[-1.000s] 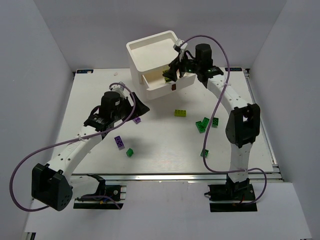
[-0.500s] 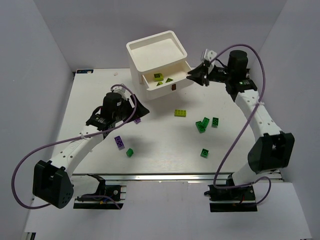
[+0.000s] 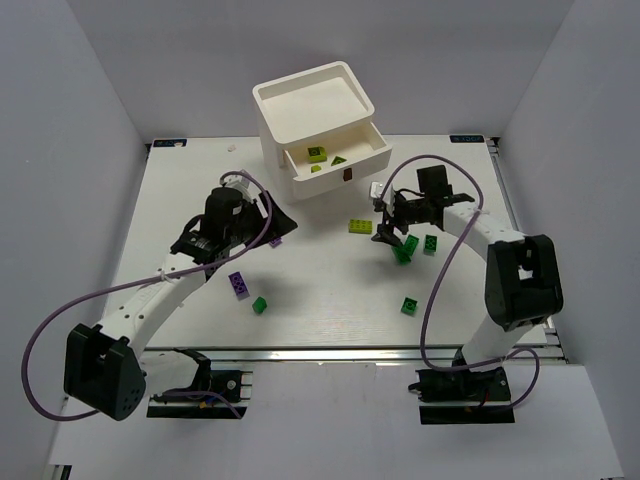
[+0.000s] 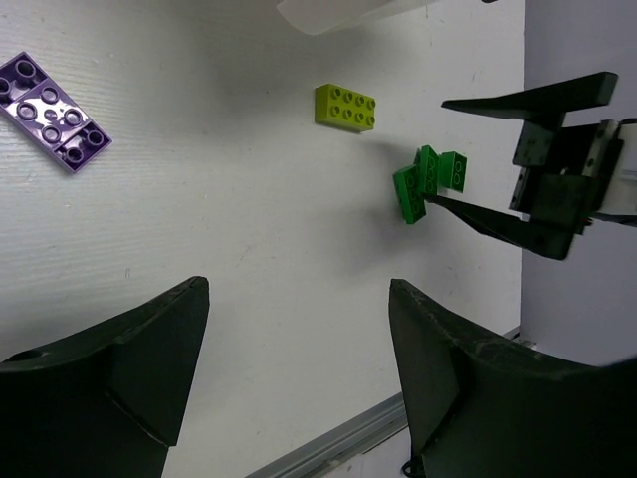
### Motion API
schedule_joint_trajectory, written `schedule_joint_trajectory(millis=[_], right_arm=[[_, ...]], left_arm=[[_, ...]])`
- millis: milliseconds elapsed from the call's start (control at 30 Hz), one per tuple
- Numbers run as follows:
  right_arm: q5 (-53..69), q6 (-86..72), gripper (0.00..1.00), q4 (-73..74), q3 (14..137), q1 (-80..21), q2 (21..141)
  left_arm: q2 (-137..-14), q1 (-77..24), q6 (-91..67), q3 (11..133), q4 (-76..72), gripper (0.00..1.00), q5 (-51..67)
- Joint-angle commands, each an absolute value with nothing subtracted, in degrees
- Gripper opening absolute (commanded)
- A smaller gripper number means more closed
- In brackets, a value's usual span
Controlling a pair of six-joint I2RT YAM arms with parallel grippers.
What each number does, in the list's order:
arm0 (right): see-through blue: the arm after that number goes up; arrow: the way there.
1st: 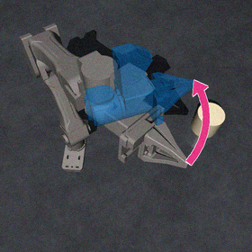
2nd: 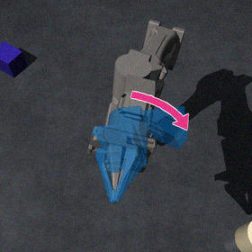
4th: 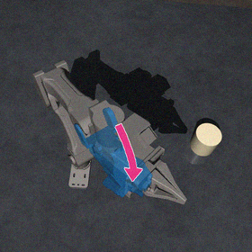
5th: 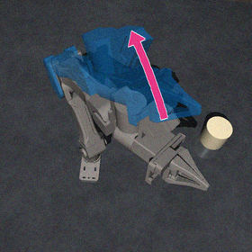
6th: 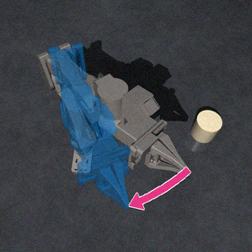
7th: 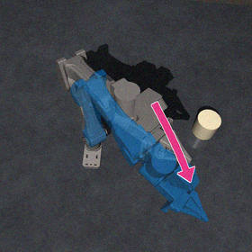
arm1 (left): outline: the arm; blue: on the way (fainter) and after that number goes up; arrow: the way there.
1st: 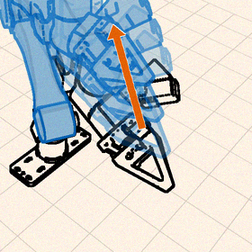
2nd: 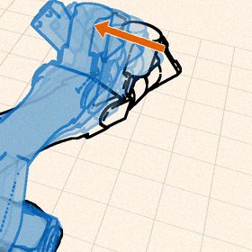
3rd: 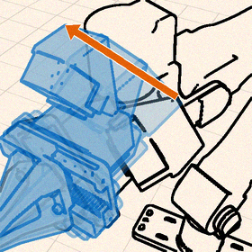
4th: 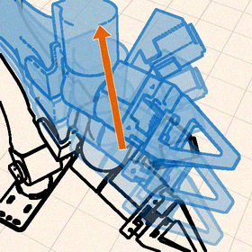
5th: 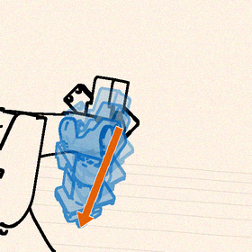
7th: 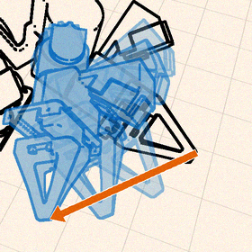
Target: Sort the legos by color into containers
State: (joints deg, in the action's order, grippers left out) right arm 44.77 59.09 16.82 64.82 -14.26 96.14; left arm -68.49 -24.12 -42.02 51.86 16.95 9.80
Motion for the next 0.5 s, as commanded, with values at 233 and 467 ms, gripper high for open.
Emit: schedule_joint_trajectory(millis=[233,467], right_arm=[[36.03,67.05,0.86,8.35,70.48,-15.73,106.87],[36.12,68.21,0.83,10.9,75.14,-17.49,112.93]], left_arm=[[-63.37,-24.26,-43.68,49.75,18.1,0.83,7.82],[-61.88,-24.26,-44.12,49.04,18.98,0.83,7.03]])
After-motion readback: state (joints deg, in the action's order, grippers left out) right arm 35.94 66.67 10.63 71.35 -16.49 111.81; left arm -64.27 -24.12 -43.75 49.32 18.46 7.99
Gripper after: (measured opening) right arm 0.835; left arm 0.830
